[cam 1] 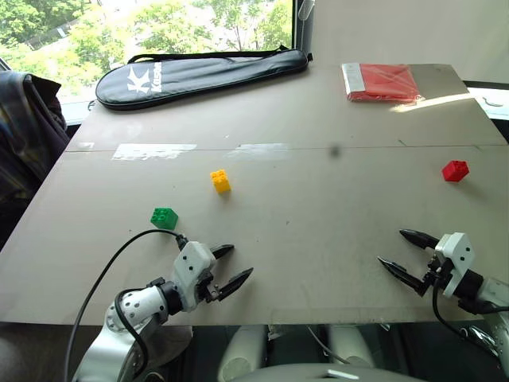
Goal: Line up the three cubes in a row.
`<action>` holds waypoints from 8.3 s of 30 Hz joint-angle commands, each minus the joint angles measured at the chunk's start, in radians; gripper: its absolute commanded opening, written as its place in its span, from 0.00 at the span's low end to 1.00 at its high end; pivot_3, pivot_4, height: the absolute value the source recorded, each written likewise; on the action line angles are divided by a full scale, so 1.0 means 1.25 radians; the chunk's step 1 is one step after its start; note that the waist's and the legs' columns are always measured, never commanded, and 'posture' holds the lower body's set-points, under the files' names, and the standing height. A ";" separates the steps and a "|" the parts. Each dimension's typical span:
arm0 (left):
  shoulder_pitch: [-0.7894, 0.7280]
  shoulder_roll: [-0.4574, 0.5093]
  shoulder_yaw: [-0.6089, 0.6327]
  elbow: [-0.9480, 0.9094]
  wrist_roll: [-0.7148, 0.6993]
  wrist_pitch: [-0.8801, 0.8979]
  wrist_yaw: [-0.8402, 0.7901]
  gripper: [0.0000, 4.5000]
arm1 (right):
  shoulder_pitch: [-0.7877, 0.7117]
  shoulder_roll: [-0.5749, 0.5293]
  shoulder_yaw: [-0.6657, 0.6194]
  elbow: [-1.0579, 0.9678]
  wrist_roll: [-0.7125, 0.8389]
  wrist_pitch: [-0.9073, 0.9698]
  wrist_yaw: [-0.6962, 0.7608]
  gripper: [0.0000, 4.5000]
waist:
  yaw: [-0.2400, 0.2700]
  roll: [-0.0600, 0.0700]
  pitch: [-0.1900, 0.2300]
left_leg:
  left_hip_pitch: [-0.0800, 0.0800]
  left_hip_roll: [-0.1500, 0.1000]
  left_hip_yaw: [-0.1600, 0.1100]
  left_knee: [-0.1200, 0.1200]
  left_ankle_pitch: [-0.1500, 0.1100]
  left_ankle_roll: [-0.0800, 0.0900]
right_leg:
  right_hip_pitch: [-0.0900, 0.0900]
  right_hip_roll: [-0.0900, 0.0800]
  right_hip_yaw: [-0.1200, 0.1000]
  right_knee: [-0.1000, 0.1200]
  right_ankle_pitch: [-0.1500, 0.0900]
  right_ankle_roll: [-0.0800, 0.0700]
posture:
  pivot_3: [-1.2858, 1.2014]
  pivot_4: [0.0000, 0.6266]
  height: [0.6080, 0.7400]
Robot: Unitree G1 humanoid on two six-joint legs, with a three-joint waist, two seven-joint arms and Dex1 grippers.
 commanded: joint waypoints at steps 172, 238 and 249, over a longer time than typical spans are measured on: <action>0.022 -0.148 0.326 0.126 -0.054 -0.154 0.199 0.84 | -0.262 -0.101 -0.055 0.091 0.387 0.026 0.543 0.99 | 0.002 -0.003 0.002 | 0.002 0.002 0.005 0.000 0.000 0.001 | 0.000 -0.002 0.004 0.000 0.001 0.000 | 0.52 0.24 0.94; -0.930 -0.291 -0.320 0.921 0.179 -0.308 -0.505 0.28 | -0.096 -0.090 -0.157 0.077 0.309 -0.031 0.479 1.00 | -0.004 -0.004 0.002 | 0.004 0.000 0.003 0.001 0.000 0.000 | 0.003 0.002 0.001 0.000 0.001 0.001 | 0.52 0.24 0.94; -0.890 -0.305 -0.320 0.901 0.232 -0.303 -0.410 0.28 | -0.100 -0.083 -0.158 0.088 0.301 -0.045 0.474 1.00 | -0.001 -0.004 0.002 | 0.003 0.000 0.002 0.001 0.002 -0.002 | 0.003 0.002 0.001 0.000 0.001 0.001 | 0.52 0.24 0.94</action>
